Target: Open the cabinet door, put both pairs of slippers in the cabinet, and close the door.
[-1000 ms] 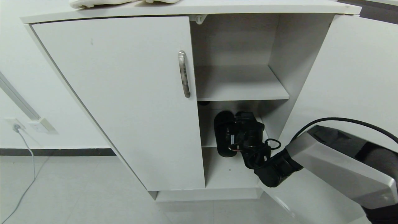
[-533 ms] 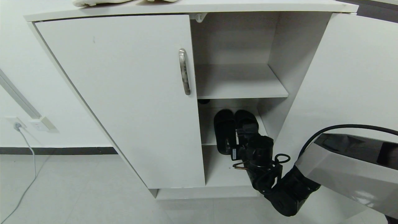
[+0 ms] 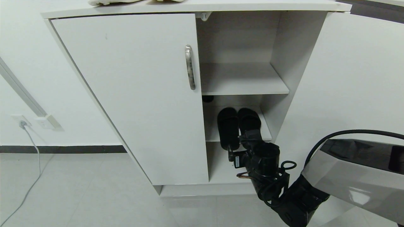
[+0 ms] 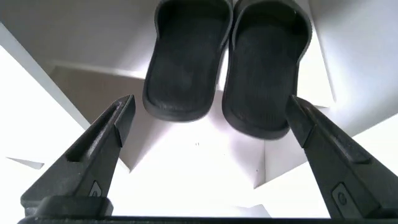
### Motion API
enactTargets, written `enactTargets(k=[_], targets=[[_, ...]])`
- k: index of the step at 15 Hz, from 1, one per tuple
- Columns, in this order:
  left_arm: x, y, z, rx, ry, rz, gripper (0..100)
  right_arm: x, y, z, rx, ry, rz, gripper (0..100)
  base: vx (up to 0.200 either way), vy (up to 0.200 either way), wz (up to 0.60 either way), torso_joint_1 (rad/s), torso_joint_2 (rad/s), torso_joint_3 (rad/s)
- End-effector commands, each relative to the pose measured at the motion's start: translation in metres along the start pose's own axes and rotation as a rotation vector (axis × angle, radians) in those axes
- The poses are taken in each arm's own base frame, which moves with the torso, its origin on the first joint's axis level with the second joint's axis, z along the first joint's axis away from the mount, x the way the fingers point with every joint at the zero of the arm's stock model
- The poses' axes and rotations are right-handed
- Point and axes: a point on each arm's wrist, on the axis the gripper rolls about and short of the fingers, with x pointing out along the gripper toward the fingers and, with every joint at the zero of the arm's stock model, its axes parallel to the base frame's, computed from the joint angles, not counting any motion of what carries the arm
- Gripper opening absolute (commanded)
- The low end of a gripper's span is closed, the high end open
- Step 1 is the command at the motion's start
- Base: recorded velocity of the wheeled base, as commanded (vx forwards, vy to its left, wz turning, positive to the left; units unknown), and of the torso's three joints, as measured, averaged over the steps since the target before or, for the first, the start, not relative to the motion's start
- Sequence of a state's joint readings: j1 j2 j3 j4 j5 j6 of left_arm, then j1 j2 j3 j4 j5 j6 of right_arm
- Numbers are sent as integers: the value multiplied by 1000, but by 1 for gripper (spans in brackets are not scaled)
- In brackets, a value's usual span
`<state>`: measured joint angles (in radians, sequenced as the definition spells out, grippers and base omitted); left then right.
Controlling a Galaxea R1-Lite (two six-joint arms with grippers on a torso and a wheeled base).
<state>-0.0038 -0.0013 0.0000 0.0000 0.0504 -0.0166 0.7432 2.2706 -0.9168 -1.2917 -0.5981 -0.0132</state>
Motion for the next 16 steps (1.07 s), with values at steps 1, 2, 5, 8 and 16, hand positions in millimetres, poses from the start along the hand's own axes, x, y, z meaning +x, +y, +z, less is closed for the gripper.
enactTargets(k=[1,2,5,8,16], targets=[[0,0,0,0,1,1,0,-1,0,0,-3,3,2,100,0,0,0,0,0,0],[0,0,0,1,1,-1,0,-1,0,0,-3,3,4,100,0,0,0,0,0,0],[0,0,0,1,1,-1,0,-1,1,-2,-6,7,5,100,0,0,0,0,0,0],[0,0,0,0,1,-4,0,-1,1,-2,-6,8,5,100,0,0,0,0,0,0],[0,0,0,0,1,-4,0,-1,1,-4,-8,11,5,100,0,0,0,2,4,103]])
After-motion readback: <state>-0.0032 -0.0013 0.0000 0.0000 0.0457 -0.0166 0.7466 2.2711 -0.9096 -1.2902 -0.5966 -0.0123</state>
